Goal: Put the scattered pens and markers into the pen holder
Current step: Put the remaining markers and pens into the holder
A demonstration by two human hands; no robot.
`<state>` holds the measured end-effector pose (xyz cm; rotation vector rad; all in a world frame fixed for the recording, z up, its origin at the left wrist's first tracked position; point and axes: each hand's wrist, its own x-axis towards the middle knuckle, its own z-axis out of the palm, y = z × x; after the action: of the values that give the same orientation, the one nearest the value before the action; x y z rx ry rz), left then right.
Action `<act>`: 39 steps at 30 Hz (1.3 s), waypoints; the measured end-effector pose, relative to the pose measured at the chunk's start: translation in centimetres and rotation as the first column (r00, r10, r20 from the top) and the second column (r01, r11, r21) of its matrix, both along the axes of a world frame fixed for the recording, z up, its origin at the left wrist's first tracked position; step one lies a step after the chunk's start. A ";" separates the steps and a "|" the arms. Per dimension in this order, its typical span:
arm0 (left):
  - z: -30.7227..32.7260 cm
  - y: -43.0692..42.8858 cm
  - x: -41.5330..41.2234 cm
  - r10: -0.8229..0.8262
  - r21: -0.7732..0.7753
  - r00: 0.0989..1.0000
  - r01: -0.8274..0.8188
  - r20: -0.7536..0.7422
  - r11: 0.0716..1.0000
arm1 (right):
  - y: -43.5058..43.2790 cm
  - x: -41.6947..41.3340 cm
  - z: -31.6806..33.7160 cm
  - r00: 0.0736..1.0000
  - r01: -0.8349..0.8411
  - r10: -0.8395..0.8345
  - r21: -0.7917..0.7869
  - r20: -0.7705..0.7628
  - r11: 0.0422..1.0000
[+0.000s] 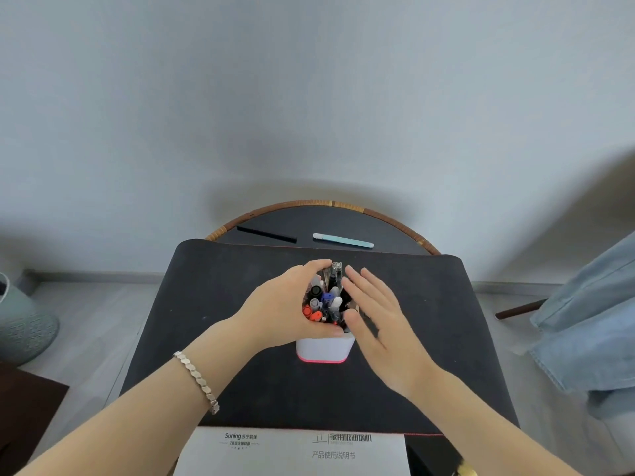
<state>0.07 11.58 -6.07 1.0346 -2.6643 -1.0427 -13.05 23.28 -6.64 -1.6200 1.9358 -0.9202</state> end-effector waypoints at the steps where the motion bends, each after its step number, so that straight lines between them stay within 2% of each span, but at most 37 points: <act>1: 0.0 -0.1 0.1 -0.005 0.000 1.000 0.005 0.001 1.000 | -0.2 -0.3 -0.1 0.996 0.002 -0.001 -0.014 0.092 1.000; 3: 0.1 -0.3 0.1 -0.012 -0.005 1.000 0.012 0.010 1.000 | -1.5 -1.5 -0.1 0.955 0.120 -0.095 -0.076 0.280 0.990; 4: 0.1 -0.4 0.1 -0.013 -0.008 1.000 0.013 0.012 1.000 | -2.8 -2.4 -0.4 0.929 0.225 -0.180 -0.107 0.323 0.969; 5: 0.2 -0.5 0.1 -0.013 -0.012 1.000 0.013 0.008 1.000 | -4.5 -3.5 -0.8 0.914 0.314 -0.270 -0.108 0.302 0.943; 7: 0.3 -0.6 0.0 -0.011 -0.018 1.000 0.011 -0.001 1.000 | -8.1 -5.9 -2.0 0.934 0.344 -0.343 0.002 0.102 0.939; 9: 0.1 -0.7 0.1 -0.005 -0.020 1.000 0.005 -0.006 1.000 | -11.5 -8.0 -3.7 0.969 0.221 -0.193 0.200 -0.151 0.954; 12: -0.3 -0.6 0.2 0.011 -0.026 0.999 -0.012 -0.032 1.000 | -15.6 -9.1 -5.5 0.925 0.139 0.014 0.374 -0.379 0.917; 15: -0.2 -0.4 0.4 -0.017 -0.015 0.998 0.017 -0.053 1.000 | -17.8 -8.6 -6.8 0.870 0.214 -0.009 0.360 -0.493 0.908; 18: 0.8 -2.1 0.8 -0.035 0.192 0.989 0.063 -0.145 0.979 | -17.8 -8.3 -8.1 0.827 0.287 -0.104 0.256 -0.552 0.923; 20: 0.5 -4.8 0.6 0.117 0.230 0.957 -0.055 -0.265 0.972 | -17.3 -8.4 -8.5 0.836 0.262 -0.129 0.180 -0.534 0.948; 21: -0.2 -6.6 0.3 0.201 0.187 0.938 -0.152 -0.284 0.971 | -17.0 -8.4 -8.4 0.862 0.238 -0.134 0.157 -0.490 0.959; 22: -1.1 -8.4 -0.1 0.262 0.115 0.929 -0.240 -0.261 0.964 | -16.6 -8.2 -8.1 0.890 0.215 -0.134 0.142 -0.436 0.966; 24: -3.0 -11.6 -0.9 0.303 -0.076 0.948 -0.311 -0.099 0.947 | -15.7 -8.0 -7.3 0.929 0.183 -0.130 0.123 -0.346 0.975; 27: -5.4 -14.9 -2.1 0.278 -0.288 0.949 -0.228 0.150 0.930 | -13.9 -7.9 -6.1 0.962 0.152 -0.118 0.125 -0.246 0.980; 31: -7.3 -16.6 -3.6 0.235 -0.449 0.924 -0.079 0.303 0.890 | -11.2 -8.2 -5.3 0.986 0.162 -0.154 0.149 -0.062 0.976; 37: -8.0 -17.0 -4.9 0.238 -0.527 0.889 0.004 0.390 0.850 | -9.4 -8.5 -5.1 0.995 0.101 -0.097 0.186 -0.030 0.977; 39: -7.5 -16.4 -4.8 0.214 -0.539 0.911 0.011 0.353 0.842 | -9.1 -8.4 -4.5 0.992 0.124 -0.128 0.200 0.009 0.972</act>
<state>-4.75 -4.85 -13.61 1.3431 -2.8833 -0.0250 -21.42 14.17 -11.14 -1.3818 2.0630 -0.7591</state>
